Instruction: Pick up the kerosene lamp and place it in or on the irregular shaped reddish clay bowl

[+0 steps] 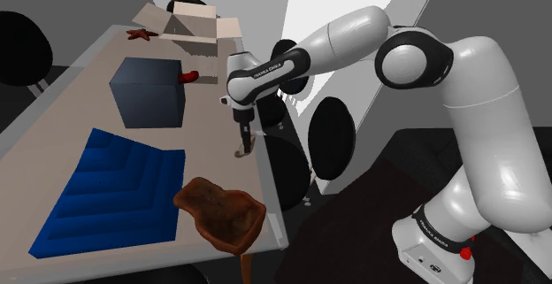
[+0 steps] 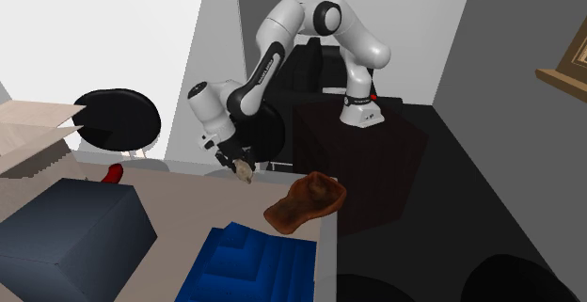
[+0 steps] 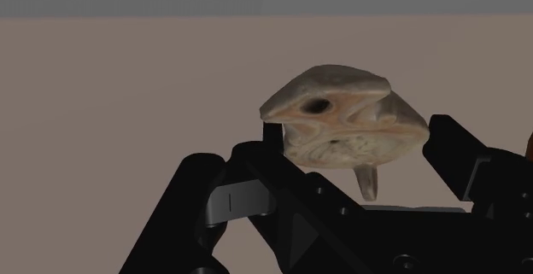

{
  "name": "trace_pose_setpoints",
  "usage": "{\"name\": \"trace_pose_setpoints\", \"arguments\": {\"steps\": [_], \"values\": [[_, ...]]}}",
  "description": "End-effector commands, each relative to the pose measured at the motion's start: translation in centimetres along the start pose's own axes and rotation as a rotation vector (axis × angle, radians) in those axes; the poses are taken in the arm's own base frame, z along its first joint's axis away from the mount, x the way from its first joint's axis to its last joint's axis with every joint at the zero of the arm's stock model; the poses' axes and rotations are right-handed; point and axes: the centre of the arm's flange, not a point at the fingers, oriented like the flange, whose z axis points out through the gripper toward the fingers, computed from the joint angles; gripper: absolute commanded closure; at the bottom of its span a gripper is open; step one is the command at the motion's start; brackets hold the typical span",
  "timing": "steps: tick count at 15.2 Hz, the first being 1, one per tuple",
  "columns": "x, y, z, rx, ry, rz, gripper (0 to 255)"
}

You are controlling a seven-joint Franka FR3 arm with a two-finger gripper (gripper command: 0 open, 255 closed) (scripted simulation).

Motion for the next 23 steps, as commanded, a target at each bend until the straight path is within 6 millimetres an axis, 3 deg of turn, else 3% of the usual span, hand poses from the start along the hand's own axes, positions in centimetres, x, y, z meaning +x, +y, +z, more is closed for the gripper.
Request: {"name": "trace_pose_setpoints", "arguments": {"steps": [1, 21, 23], "values": [[-0.1, -0.3, -1.0, 0.0, 0.0, 0.0, 255], [-1.3, -3.2, -10.7, 0.0, 0.0, 0.0, 255], [-0.3, -5.5, -10.1, 0.0, 0.0, 0.0, 255]]}}
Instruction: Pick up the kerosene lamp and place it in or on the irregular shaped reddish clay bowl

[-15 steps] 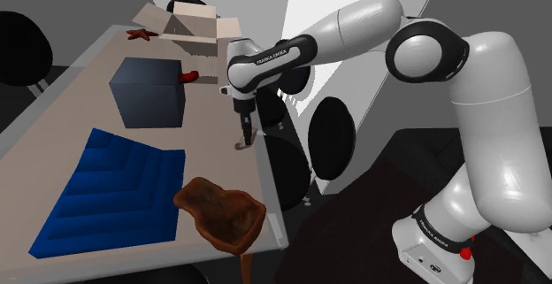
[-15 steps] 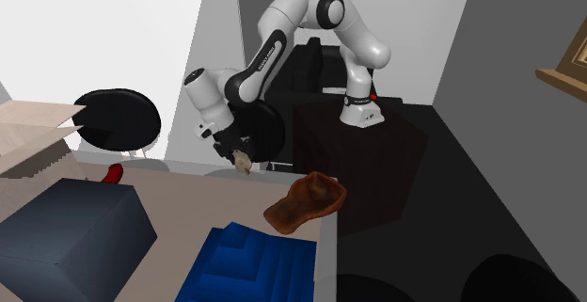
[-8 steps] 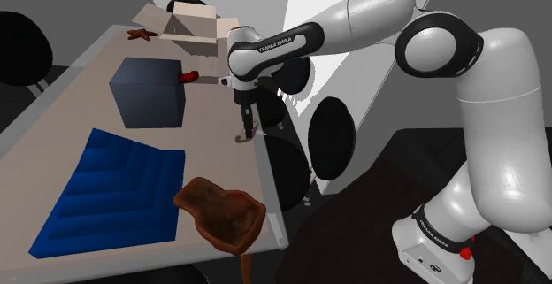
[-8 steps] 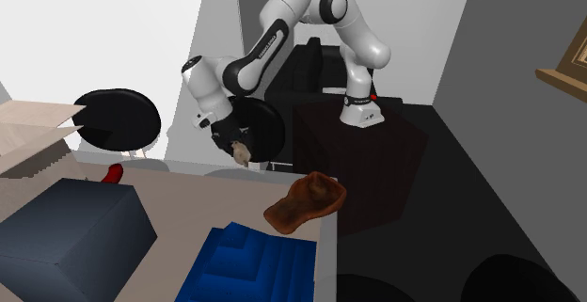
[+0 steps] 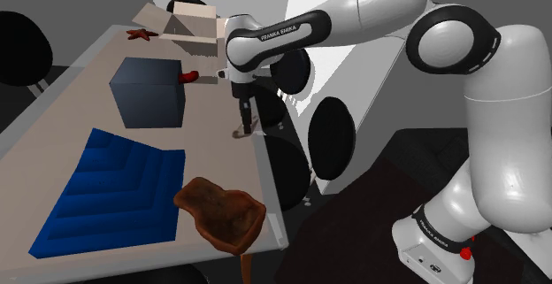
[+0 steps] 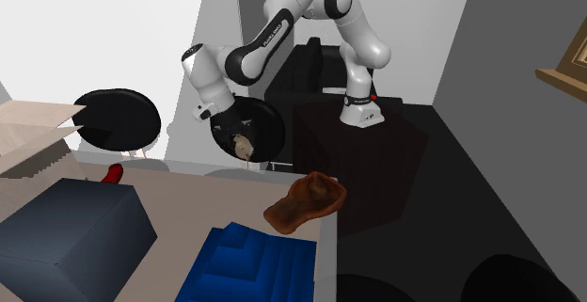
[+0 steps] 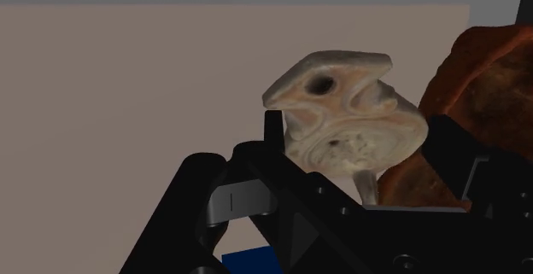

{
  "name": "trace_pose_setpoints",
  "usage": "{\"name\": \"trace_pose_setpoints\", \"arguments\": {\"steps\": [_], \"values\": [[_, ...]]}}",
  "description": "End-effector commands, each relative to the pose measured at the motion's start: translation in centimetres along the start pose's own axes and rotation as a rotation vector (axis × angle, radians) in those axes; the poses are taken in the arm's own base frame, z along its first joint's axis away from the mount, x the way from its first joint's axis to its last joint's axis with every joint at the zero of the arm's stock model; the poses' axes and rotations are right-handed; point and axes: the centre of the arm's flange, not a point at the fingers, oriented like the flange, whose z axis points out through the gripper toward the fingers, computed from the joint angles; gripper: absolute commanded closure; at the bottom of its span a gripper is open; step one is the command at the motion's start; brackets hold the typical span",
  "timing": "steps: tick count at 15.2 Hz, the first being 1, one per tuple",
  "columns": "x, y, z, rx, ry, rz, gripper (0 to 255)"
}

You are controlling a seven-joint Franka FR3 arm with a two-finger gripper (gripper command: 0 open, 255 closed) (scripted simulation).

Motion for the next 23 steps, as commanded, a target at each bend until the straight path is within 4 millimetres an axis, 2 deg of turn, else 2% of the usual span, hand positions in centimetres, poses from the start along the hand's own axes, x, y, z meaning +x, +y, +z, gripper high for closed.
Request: {"name": "trace_pose_setpoints", "arguments": {"steps": [1, 18, 23], "values": [[0.5, -2.1, 0.5, 0.0, 0.0, 0.0, 255], [9.2, -22.6, 5.2, 0.0, 0.0, 0.0, 255], [9.5, -21.8, 7.7, 0.0, 0.0, 0.0, 255]]}}
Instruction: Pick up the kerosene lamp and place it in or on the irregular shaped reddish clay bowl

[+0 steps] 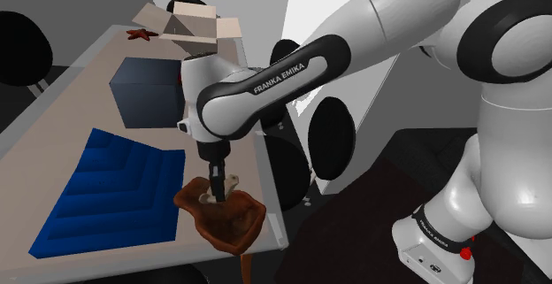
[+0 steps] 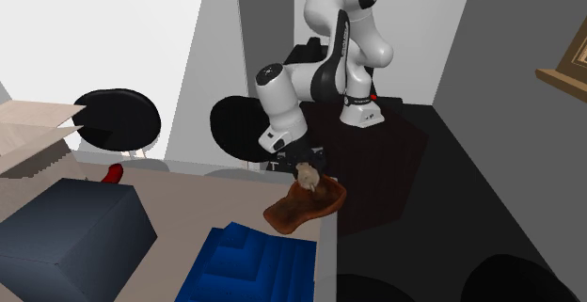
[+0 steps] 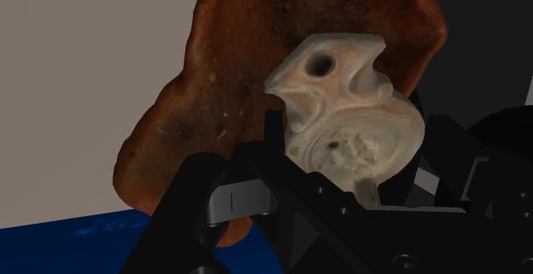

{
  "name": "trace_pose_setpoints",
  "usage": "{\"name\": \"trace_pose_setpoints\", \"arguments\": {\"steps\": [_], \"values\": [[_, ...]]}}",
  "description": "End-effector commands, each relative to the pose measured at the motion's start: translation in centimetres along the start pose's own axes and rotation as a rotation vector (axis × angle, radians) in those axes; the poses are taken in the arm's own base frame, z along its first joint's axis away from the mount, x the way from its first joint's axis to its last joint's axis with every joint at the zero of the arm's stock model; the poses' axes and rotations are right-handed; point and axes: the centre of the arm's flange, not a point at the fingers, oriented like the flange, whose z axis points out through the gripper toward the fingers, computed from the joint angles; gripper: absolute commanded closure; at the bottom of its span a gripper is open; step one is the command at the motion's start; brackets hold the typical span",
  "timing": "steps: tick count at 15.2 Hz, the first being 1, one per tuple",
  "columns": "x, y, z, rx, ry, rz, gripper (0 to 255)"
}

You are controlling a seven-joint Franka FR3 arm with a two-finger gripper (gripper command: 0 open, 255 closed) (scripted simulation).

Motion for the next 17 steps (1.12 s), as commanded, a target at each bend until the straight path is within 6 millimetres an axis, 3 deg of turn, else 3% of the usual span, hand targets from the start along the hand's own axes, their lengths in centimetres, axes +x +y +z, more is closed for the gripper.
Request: {"name": "trace_pose_setpoints", "arguments": {"steps": [1, 9, 16, 17], "values": [[0.2, 0.3, 1.1, 0.0, 0.0, 0.0, 255], [0.7, 1.4, 5.0, 0.0, 0.0, 0.0, 255], [0.7, 1.4, 5.0, 0.0, 0.0, 0.0, 255], [0.7, 1.4, 5.0, 0.0, 0.0, 0.0, 0]]}}
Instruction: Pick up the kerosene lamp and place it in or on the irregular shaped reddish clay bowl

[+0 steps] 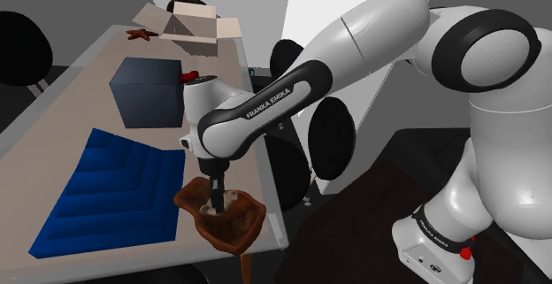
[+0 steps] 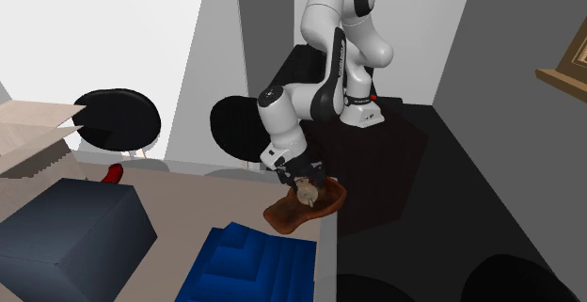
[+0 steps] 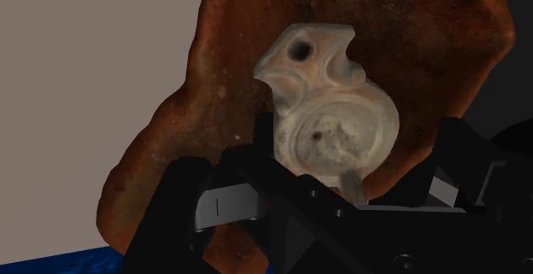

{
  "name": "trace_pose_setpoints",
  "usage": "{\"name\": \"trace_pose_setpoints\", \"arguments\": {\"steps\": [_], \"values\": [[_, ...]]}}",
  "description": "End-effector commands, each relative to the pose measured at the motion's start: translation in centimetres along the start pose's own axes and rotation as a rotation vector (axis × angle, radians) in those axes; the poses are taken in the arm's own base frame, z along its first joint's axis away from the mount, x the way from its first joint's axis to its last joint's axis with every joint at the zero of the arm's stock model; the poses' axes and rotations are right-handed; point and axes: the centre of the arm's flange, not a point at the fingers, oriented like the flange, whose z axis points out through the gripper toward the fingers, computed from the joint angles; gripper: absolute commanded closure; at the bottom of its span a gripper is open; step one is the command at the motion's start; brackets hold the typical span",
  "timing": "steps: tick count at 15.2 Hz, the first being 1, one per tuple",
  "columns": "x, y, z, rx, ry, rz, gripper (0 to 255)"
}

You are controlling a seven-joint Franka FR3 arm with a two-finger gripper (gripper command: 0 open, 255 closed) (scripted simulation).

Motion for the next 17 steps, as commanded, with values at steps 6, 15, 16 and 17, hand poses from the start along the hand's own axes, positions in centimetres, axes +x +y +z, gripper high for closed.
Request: {"name": "trace_pose_setpoints", "arguments": {"steps": [6, 15, 16, 17], "values": [[0.0, 0.0, -1.3, 0.0, 0.0, 0.0, 0], [0.0, 0.0, -5.0, 0.0, 0.0, 0.0, 0], [0.0, 0.0, -5.0, 0.0, 0.0, 0.0, 0], [0.0, 0.0, -5.0, 0.0, 0.0, 0.0, 0]]}}
